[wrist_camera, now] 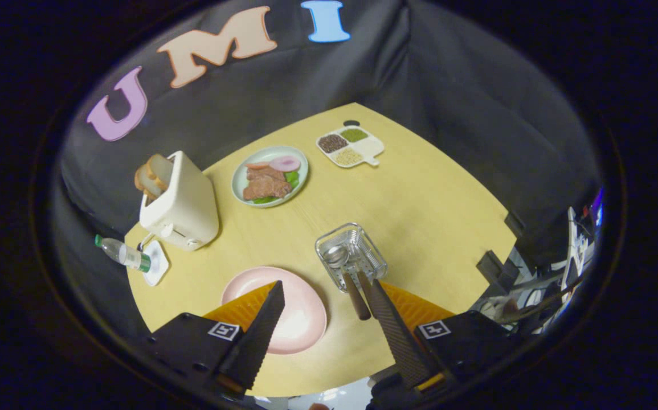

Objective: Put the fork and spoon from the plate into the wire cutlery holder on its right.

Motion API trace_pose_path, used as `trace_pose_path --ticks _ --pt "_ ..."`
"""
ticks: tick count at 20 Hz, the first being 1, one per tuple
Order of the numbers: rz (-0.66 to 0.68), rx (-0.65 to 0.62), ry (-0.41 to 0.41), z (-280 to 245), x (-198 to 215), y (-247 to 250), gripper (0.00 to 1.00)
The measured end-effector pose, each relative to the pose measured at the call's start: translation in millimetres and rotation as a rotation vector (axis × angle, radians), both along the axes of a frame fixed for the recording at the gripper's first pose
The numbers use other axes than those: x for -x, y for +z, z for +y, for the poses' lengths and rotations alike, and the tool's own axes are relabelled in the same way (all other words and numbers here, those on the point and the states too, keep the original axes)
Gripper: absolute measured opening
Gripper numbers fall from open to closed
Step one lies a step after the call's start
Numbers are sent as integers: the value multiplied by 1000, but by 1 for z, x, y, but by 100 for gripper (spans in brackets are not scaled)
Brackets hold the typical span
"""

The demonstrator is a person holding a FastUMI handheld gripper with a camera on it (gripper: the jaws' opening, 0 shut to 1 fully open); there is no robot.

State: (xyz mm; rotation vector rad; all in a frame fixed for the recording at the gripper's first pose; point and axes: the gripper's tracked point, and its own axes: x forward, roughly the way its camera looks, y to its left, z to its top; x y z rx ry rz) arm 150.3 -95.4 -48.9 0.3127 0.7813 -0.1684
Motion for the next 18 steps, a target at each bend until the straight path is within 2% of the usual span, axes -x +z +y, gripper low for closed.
trace_pose_path --ticks 5,13,16,18 --pt "-256 116 90 -1 2 32 97" --pt "-763 157 263 34 17 130 97" --pt "-910 99 287 51 35 159 97" --pt "-1006 72 255 44 48 178 97"
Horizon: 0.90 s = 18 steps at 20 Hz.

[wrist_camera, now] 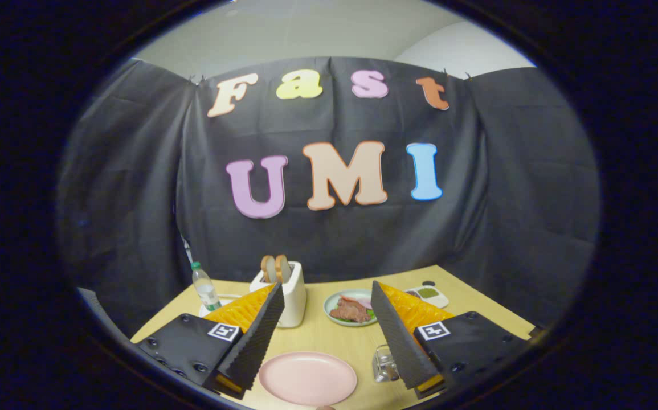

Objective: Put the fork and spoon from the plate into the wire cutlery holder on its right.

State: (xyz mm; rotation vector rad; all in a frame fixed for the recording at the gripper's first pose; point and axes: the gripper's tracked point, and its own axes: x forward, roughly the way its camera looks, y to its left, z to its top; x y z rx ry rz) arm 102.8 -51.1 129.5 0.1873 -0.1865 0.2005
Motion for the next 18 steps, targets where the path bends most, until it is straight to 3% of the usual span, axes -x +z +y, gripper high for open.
trace_pose_path --ticks 3,18 --pt "-106 -37 -36 -18 23 18 97" --pt "-136 65 -57 -26 66 4 97"
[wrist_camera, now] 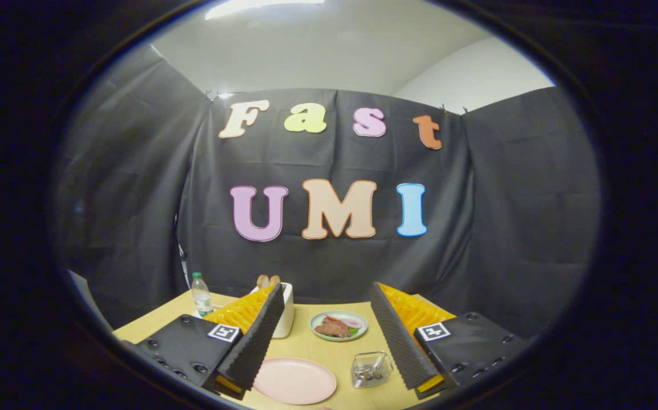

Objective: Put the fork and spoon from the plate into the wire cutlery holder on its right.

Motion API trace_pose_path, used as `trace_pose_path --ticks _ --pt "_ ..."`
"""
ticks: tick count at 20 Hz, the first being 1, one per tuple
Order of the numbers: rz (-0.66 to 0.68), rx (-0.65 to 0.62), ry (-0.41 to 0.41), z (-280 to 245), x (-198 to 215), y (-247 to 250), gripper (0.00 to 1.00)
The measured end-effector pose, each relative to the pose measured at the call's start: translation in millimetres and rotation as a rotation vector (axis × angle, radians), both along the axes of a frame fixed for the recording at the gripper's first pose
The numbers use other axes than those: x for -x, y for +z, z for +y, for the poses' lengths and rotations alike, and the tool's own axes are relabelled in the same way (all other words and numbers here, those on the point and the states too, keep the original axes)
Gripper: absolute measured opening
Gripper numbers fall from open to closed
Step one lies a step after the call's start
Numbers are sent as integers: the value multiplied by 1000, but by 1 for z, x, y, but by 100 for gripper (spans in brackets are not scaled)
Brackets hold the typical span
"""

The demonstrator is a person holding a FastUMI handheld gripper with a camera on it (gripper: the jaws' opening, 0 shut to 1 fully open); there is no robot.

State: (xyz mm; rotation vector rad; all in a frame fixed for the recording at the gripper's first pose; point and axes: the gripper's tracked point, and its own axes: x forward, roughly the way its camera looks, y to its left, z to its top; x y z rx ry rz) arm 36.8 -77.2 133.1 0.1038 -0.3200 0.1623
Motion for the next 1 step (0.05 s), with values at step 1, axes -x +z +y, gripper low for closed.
trace_pose_path --ticks 1 --pt "-11 2 9 2 1 3 97"
